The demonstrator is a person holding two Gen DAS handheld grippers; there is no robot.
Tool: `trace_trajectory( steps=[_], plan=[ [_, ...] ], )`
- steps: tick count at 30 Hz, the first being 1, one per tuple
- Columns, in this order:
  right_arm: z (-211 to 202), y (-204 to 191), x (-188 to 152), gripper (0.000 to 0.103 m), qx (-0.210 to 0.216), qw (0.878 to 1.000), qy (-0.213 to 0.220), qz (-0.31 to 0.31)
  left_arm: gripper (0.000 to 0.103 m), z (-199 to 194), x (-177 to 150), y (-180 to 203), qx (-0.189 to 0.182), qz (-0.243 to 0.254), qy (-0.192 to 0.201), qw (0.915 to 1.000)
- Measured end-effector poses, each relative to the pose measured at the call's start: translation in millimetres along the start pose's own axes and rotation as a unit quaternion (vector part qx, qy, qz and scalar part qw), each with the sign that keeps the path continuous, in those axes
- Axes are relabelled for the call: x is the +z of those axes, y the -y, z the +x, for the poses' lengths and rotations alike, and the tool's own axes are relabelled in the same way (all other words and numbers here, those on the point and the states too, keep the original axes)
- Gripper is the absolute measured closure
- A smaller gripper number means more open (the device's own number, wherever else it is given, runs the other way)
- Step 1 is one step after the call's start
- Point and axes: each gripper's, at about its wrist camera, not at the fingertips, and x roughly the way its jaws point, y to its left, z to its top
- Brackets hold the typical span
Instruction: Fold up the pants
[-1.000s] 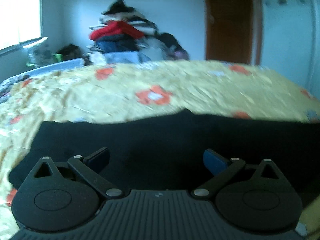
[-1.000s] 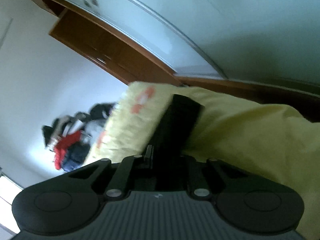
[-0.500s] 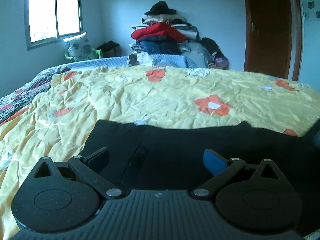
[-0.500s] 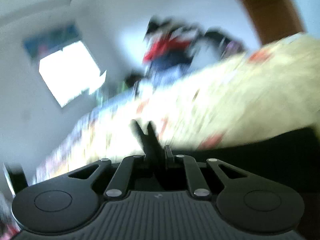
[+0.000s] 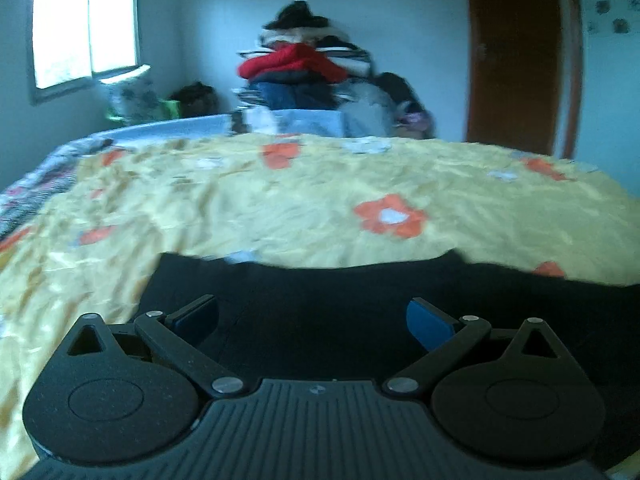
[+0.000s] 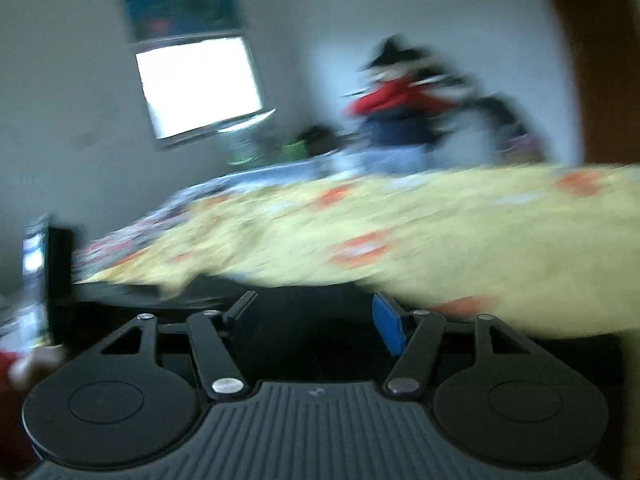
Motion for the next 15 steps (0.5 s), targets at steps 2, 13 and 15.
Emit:
trace_trajectory(
  steps=[2, 13, 15],
  plan=[
    [-3.8, 32.1, -2.2, 0.040, -0.102, 0.994, -0.036, -0.002, 0.001, 3.0, 7.8, 14.9, -0.038, 0.000, -0.010, 0.9992],
    [-22.0, 91.7, -36.7, 0.024, -0.308, 0.950, -0.052, -0.019, 0.003, 36.9, -7.5, 136.2, -0.126, 0.130, -0.050, 0.9822],
    [-29.0, 84.2, -33.6, 0.024, -0.246, 0.968, -0.039, -0.019, 0.003, 41.2, -11.0, 138.0, -0.123, 0.127, -0.056, 0.9827]
  ],
)
